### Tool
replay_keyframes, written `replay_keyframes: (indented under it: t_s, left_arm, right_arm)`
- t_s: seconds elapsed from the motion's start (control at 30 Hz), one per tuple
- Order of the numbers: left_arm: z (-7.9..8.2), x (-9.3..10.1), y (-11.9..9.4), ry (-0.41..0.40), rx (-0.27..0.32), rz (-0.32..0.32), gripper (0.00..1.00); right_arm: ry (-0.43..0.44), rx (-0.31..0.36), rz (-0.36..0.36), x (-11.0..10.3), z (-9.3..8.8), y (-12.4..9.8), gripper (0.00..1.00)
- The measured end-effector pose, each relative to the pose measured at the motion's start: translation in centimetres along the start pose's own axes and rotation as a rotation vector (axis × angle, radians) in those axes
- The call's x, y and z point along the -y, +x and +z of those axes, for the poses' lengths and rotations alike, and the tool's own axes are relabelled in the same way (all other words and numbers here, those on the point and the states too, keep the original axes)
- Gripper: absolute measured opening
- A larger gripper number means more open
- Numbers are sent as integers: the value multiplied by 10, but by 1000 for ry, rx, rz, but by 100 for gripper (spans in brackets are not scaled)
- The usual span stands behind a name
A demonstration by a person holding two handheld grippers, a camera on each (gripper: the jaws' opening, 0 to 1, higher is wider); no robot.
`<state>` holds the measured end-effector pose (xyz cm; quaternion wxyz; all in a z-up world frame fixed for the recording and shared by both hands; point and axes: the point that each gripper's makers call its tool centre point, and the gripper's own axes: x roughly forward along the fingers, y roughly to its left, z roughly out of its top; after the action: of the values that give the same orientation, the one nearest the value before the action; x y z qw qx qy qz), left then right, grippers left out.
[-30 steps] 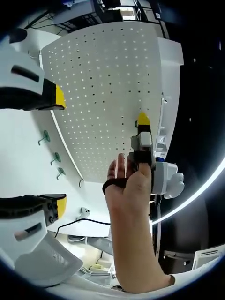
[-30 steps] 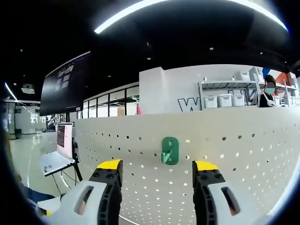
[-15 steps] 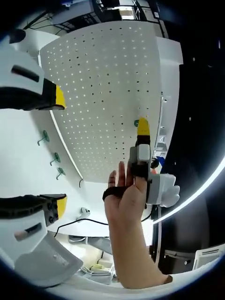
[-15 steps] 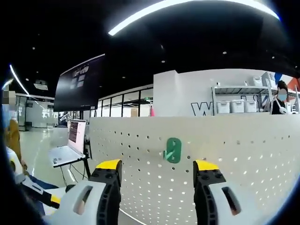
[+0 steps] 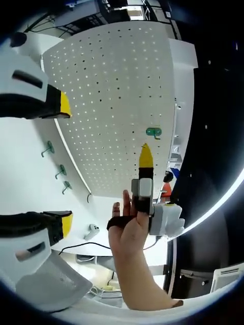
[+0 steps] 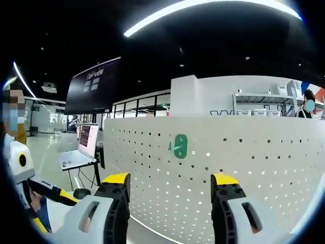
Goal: Insert the hook assembly into the mounting plate slot until the hook locks in place.
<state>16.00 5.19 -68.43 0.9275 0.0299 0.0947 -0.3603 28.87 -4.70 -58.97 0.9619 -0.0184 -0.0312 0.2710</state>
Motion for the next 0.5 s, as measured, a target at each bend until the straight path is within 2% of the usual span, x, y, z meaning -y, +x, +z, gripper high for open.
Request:
replay_keyframes:
  t_s: [0.5]
  left_arm:
    - [-7,-2,-4,2,-24,10,77]
  right_arm:
    - [12,-41,-3,6,-25,-39,66]
